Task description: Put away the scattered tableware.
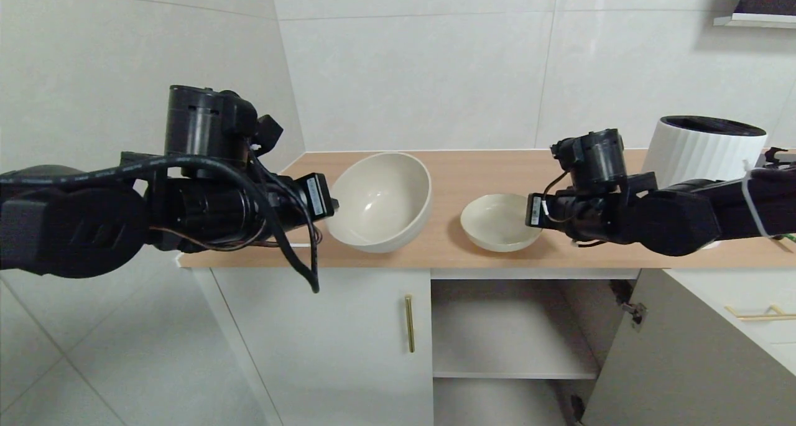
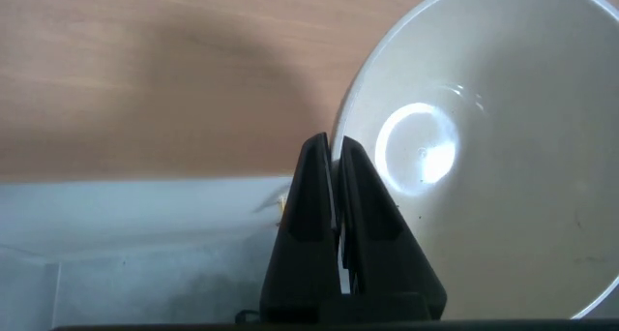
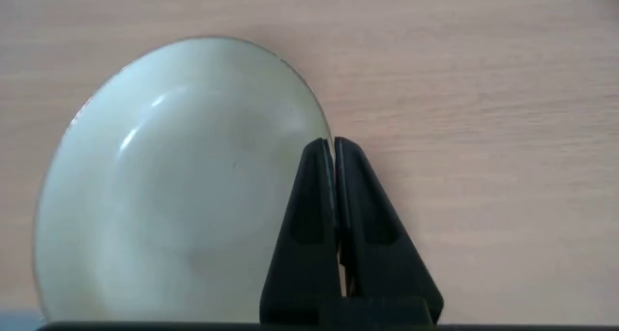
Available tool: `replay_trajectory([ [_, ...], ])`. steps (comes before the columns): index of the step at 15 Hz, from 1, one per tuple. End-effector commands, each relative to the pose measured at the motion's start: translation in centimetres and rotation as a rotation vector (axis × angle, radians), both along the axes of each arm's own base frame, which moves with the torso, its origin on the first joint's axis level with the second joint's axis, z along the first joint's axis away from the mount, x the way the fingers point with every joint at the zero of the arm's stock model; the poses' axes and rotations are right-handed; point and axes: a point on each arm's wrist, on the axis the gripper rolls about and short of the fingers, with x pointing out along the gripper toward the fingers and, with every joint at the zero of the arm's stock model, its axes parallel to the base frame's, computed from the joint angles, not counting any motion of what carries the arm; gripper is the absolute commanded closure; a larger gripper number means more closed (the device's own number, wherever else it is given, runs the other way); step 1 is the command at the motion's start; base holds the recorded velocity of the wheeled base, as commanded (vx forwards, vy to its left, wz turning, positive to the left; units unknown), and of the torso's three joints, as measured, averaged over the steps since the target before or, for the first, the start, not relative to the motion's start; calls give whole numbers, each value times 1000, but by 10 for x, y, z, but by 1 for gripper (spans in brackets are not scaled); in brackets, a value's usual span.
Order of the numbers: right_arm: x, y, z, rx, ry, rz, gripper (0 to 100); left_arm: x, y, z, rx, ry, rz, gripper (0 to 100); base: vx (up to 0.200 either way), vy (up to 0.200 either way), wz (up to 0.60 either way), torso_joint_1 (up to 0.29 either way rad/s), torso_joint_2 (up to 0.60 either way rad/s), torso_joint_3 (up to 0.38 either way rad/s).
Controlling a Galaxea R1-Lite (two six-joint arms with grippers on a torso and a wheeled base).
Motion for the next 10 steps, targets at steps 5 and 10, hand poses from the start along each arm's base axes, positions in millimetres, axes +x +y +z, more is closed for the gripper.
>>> replay_trajectory([
  [5, -88, -35, 36, 88, 102, 217, 100, -58, 18, -16, 78, 32, -112, 100, 0, 0, 0, 0, 0, 0],
  [10, -121, -50, 20, 101, 194, 295, 100, -90, 24, -35, 102, 89, -147, 100, 0, 0, 0, 0, 0, 0],
])
